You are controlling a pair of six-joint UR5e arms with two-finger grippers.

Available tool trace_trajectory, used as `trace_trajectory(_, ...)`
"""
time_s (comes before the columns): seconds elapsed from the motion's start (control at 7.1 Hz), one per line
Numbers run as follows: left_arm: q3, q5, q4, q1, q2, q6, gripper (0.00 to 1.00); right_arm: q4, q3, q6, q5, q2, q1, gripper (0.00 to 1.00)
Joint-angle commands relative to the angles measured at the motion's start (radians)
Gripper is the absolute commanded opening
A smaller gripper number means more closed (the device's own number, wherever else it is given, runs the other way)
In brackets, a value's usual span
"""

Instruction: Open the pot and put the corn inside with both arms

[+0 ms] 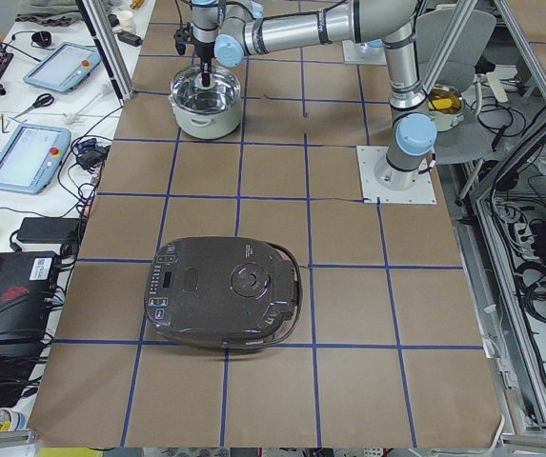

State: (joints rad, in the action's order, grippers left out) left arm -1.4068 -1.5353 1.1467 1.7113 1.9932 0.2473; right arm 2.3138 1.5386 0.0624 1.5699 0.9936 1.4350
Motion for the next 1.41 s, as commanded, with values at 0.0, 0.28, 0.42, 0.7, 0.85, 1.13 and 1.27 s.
trace_trajectory(0.0,0.023,-0.045,0.092,-0.095,-0.045,-0.107,0.3,-0.086,-0.066,-0.003,-0.001,0.043,0.027,0.0)
trace_trajectory(0.28,0.0,-0.051,0.111,-0.203,-0.062,-0.254,0.3,-0.18,-0.165,-0.167,0.009,0.049,0.141,0.0)
trace_trajectory(0.42,-0.023,-0.054,0.108,-0.243,-0.06,-0.296,0.3,-0.25,-0.233,-0.255,0.012,0.048,0.227,0.0)
trace_trajectory(0.7,-0.108,-0.054,0.09,-0.353,-0.063,-0.437,0.27,-0.355,-0.348,-0.324,0.108,0.034,0.37,0.0)
trace_trajectory(0.85,-0.153,-0.055,0.073,-0.407,-0.063,-0.489,0.25,-0.355,-0.385,-0.419,0.105,0.007,0.434,0.0)
trace_trajectory(1.13,-0.23,-0.055,0.012,-0.472,-0.06,-0.584,0.23,-0.353,-0.484,-0.522,0.002,-0.071,0.499,0.0)
trace_trajectory(1.27,-0.288,-0.057,-0.046,-0.519,-0.06,-0.668,0.22,-0.35,-0.503,-0.551,-0.034,-0.105,0.524,0.0)
